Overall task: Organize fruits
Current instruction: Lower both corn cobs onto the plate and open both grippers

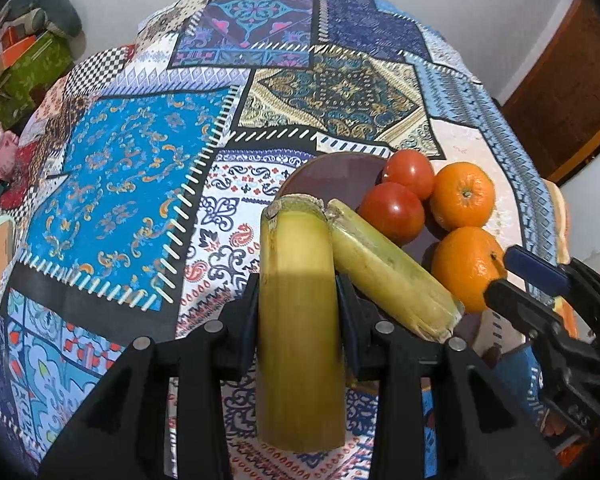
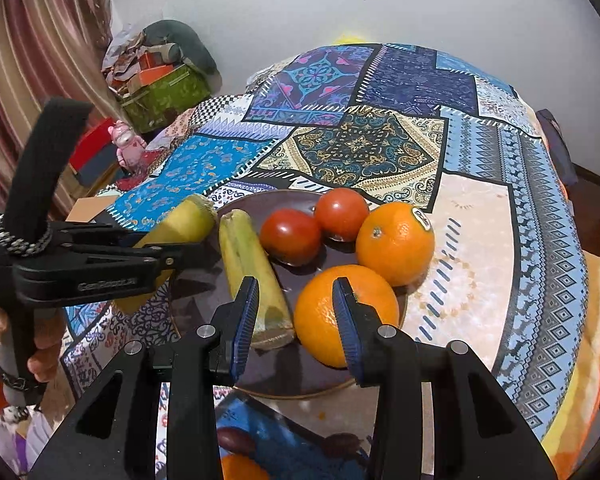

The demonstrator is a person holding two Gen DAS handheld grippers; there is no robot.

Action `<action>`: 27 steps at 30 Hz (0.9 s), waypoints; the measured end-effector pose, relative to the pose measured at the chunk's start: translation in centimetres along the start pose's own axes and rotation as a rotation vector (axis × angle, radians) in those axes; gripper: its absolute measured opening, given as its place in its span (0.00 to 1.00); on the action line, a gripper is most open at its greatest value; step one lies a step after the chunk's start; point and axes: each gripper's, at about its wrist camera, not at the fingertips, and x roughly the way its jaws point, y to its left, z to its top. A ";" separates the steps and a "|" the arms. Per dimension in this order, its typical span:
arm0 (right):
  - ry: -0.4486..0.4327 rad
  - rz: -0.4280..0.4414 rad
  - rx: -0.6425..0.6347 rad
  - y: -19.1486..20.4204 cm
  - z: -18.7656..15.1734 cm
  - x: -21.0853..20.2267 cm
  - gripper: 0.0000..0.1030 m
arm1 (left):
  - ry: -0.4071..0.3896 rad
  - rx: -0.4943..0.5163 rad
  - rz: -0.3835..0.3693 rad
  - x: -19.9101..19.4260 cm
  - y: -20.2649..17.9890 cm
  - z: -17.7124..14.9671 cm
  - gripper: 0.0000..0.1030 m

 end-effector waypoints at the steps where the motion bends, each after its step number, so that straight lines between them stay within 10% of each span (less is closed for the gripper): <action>1: -0.004 -0.010 -0.006 0.0 -0.1 -0.1 0.35 | 0.002 -0.003 0.013 0.2 -0.1 0.1 0.34; 27: -0.031 0.001 0.000 -0.3 -1.3 -1.8 0.35 | -0.022 0.129 -0.007 -3.6 -3.5 -2.8 0.45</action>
